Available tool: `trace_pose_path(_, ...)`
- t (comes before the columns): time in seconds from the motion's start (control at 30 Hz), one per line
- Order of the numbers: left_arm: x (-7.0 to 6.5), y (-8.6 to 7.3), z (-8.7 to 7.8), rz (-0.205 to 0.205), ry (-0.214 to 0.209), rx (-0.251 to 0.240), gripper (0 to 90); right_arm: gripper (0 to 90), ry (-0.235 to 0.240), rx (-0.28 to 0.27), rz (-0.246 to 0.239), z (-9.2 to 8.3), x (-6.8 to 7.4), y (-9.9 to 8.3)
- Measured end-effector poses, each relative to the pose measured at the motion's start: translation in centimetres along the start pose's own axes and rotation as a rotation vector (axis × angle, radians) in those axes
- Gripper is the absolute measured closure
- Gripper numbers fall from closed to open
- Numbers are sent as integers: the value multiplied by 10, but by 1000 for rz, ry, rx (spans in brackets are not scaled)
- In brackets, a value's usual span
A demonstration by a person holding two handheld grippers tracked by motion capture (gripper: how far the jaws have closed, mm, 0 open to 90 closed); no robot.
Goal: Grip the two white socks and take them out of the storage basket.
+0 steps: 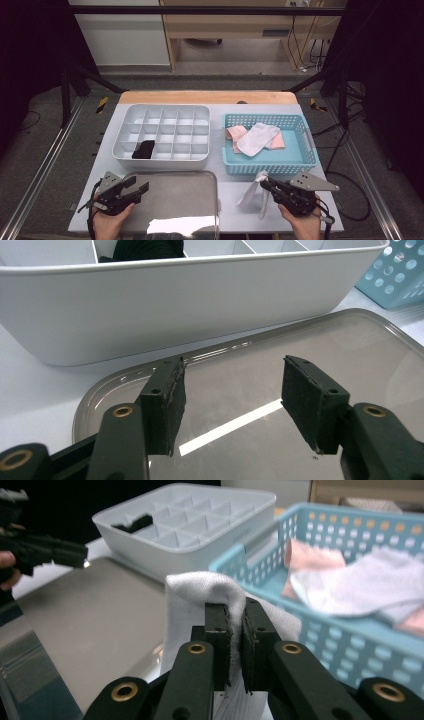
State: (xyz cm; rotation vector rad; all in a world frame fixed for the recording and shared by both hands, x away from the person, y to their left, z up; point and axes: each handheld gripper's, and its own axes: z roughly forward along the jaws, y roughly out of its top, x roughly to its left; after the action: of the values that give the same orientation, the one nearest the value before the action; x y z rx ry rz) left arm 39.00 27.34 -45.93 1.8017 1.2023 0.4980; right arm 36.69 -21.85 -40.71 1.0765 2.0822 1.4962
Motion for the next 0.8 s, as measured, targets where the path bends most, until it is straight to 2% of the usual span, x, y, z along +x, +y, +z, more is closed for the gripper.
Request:
trace_pose_path(0.13,-1,0,-1,6,4,-1,421,835,-14,40,22,8,-5,-16)
trace_pose_path(0.23,0,1,-1,9,9,0,425,830,-41,95,16,19,-9,-25)
trace_pose_path(0.37,0,0,0,7,9,5,427,827,-53,139,13,30,-11,-34)
trace_pose_path(0.67,-1,0,1,5,9,7,425,801,-47,211,3,52,-8,-49)
trace_pose_path(0.73,-1,0,1,6,10,11,422,779,-50,220,-4,56,-7,-50)
trace_pose_path(0.8,-1,0,1,5,11,7,419,719,-61,217,-7,59,-6,-51)
